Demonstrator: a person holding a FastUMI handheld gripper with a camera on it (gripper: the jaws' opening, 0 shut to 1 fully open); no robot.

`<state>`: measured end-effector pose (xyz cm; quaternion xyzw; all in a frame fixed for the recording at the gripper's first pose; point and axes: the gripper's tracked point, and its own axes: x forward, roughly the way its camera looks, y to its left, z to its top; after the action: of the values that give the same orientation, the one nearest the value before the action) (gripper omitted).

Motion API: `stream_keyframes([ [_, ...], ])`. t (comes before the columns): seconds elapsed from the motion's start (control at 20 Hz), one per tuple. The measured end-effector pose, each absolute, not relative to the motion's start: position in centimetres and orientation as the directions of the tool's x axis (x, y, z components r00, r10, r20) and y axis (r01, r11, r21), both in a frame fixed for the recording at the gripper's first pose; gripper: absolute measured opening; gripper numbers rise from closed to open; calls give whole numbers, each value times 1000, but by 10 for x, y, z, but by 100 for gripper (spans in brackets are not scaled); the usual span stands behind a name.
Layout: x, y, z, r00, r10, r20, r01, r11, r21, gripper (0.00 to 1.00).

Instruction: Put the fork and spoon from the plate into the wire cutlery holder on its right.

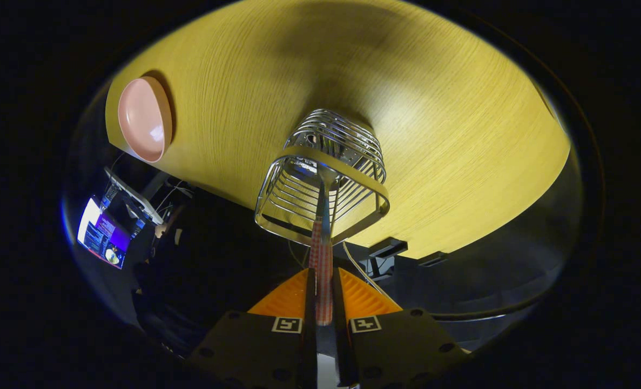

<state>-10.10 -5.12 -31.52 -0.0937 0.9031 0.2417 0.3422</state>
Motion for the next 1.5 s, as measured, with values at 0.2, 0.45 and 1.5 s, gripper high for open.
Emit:
stream_keyframes([
  [0.2,-92,-42,-314,-684,77,-726,-335,850,406,50],
  [0.45,-79,-36,-304,-457,251,-854,-322,848,421,78],
  [1.5,-21,-55,-91,780,376,-500,-229,915,331,99],
])
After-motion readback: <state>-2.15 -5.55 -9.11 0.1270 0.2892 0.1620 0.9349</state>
